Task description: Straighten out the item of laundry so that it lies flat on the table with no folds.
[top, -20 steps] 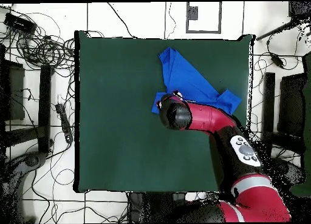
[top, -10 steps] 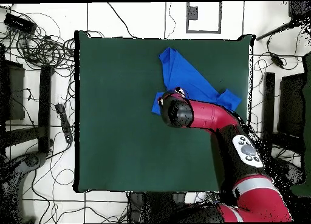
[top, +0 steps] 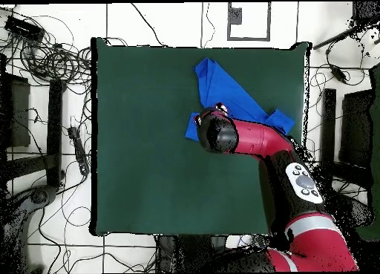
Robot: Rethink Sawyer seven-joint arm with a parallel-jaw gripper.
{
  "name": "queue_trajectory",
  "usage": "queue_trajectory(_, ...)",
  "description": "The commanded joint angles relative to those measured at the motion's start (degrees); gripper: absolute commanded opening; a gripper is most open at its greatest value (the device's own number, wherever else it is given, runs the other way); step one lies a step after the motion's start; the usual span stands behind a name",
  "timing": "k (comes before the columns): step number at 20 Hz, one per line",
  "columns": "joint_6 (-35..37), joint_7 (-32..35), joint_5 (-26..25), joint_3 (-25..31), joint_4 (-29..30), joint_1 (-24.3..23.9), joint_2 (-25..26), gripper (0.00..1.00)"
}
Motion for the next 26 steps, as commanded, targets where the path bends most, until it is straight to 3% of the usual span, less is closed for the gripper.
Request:
queue_trajectory(1, 4.54, 9.30, 2.08, 2.08, -0.45, 1.02, 4.47, 1.00)
queue_trajectory(26, 2.17, 8.95, 0.81, 2.41, 1.11, 0.19, 6.53, 1.00)
